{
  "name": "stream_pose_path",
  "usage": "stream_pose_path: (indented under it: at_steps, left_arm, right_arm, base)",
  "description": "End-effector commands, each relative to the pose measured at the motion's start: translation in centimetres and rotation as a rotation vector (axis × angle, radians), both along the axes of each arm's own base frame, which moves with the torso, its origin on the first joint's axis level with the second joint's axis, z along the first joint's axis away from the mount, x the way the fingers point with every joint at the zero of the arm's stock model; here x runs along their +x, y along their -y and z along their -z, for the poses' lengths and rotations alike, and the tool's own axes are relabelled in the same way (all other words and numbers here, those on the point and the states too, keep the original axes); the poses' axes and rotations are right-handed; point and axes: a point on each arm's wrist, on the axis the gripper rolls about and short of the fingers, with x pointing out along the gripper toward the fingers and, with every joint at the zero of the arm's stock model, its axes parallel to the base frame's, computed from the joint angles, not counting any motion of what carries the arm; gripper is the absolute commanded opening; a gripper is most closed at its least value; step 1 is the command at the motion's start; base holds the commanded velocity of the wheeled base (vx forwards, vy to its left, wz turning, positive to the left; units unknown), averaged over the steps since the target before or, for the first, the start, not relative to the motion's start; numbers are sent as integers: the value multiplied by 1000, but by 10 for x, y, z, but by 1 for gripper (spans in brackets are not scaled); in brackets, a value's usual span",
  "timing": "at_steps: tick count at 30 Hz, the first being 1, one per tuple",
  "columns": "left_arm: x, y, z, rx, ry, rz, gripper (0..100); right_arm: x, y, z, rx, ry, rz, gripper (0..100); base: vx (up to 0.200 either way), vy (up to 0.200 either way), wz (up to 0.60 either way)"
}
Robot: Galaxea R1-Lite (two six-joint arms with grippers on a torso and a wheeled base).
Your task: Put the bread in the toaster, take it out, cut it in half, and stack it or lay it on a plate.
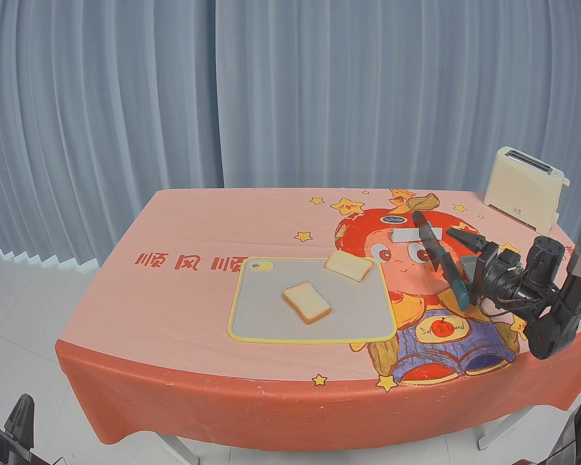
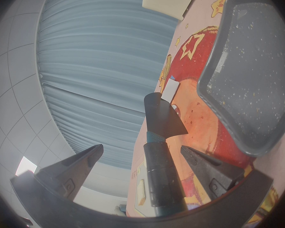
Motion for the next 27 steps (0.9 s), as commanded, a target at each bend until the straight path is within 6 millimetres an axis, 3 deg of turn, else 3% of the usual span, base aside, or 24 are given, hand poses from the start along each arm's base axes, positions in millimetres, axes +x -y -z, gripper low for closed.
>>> stream_pose_path:
  at_steps: [1, 9, 23, 27]
  left_arm:
    - [1, 0, 5, 0, -19, -1, 0]
    - [1, 0, 5, 0, -19, -1, 0]
    - [1, 0, 5, 0, -19, -1, 0]
    - [1, 0, 5, 0, -19, -1, 0]
  right_arm:
    - [-3, 2, -7, 0, 22, 6, 100]
    - [-6, 7, -17, -33, 57, 19, 100]
    - [-6, 11, -16, -124, 101, 57, 100]
    - [-5, 9, -16, -232, 150, 104, 100]
  base:
    - [0, 0, 0]
    - [0, 0, 0]
    - [0, 0, 0]
    - [0, 0, 0]
